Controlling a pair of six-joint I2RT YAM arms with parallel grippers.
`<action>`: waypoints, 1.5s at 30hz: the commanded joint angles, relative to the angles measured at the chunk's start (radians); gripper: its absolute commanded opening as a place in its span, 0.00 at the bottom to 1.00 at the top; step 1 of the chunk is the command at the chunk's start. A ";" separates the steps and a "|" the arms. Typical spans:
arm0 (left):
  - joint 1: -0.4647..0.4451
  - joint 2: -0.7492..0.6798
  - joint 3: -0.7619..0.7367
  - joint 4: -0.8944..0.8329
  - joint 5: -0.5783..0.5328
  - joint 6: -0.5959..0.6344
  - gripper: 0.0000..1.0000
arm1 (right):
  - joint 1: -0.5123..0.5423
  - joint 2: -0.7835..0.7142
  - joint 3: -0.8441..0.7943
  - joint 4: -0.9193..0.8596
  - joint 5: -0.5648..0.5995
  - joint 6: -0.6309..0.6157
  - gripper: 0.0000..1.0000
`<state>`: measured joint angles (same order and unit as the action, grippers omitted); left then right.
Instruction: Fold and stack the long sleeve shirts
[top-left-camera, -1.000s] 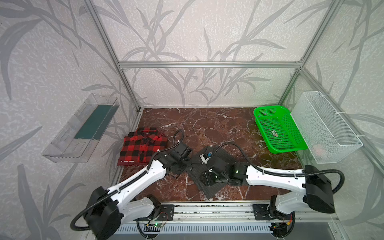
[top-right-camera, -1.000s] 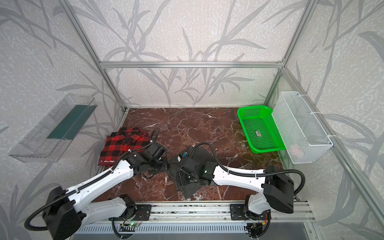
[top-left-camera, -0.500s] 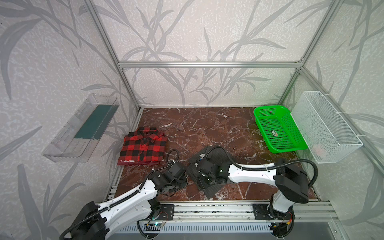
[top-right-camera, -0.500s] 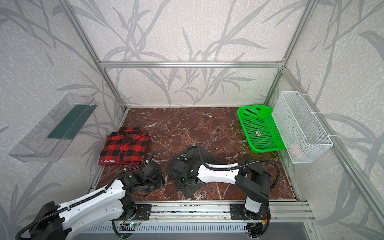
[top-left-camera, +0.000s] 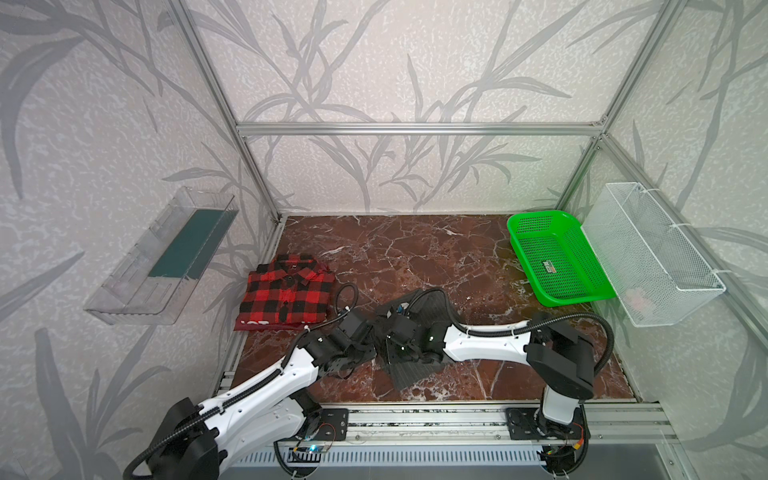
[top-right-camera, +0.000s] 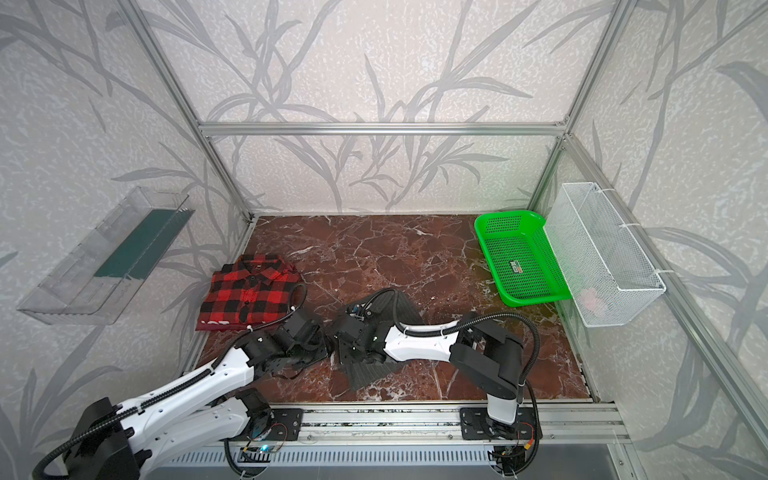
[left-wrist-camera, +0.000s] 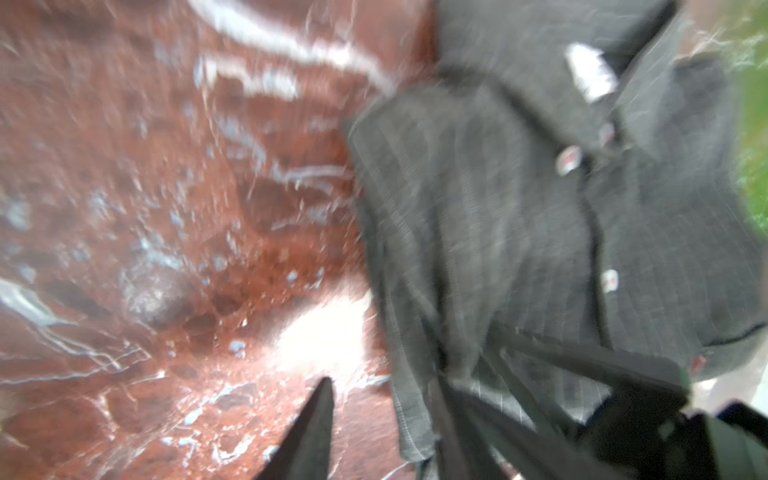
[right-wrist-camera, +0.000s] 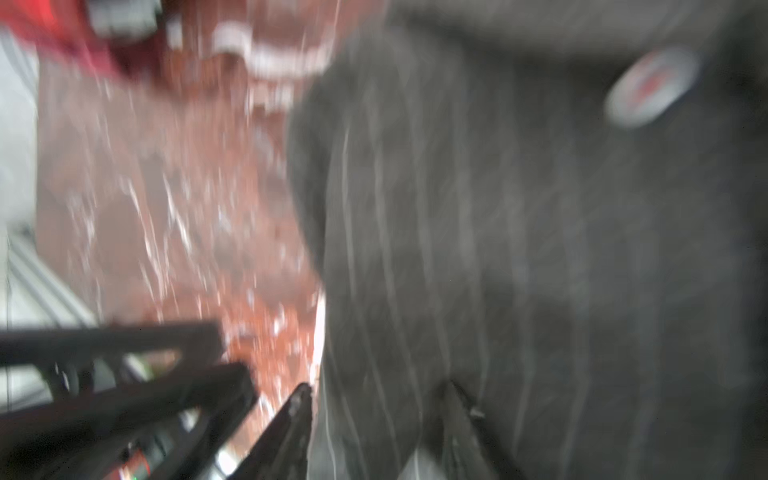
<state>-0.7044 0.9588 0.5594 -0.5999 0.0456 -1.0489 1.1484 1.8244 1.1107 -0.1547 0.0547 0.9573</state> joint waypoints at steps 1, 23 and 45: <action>0.029 -0.010 0.040 -0.072 -0.030 0.067 0.50 | -0.052 -0.031 0.041 0.015 0.109 0.025 0.57; 0.059 0.127 0.041 0.055 0.192 0.085 0.92 | -0.418 -0.648 -0.265 -0.377 0.030 -0.448 0.98; 0.056 0.277 -0.058 0.240 0.189 0.047 0.42 | -0.535 -0.361 -0.469 -0.046 -0.384 -0.445 0.28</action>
<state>-0.6468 1.2221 0.5148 -0.3832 0.2543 -1.0031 0.6155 1.4399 0.6643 -0.2817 -0.2306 0.4816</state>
